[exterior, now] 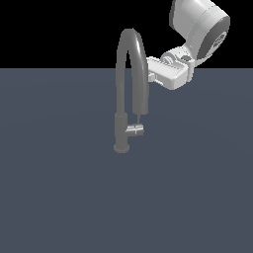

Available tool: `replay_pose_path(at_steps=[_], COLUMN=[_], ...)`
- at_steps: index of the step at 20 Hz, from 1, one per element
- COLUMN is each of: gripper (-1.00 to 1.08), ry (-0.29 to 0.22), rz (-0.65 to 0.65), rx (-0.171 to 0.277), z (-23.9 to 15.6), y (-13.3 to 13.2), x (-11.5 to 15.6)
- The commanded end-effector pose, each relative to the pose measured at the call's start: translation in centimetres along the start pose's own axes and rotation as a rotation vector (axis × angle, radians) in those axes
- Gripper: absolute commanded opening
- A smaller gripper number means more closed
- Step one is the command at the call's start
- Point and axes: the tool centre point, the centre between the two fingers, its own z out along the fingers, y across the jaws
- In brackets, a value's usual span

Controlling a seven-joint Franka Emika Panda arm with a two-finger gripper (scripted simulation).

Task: Turn on the faucet by rotating a designated handle.

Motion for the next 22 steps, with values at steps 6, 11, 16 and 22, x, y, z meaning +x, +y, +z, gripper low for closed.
replay_pose_path(at_steps=[6, 11, 16, 22], gripper=[-1.0, -1.0, -1.0, -1.0], ry=[-0.162, -0.246, -0.301, -0.318], rz=[0.132, 0.203, 0.25, 0.264], rx=[0.131, 0.2, 0.246, 0.26], z=[1.5, 2.7, 3.8, 4.2], y=[0.1, 0.4, 0.6, 0.7], x=[5.9, 8.8, 10.7, 11.2])
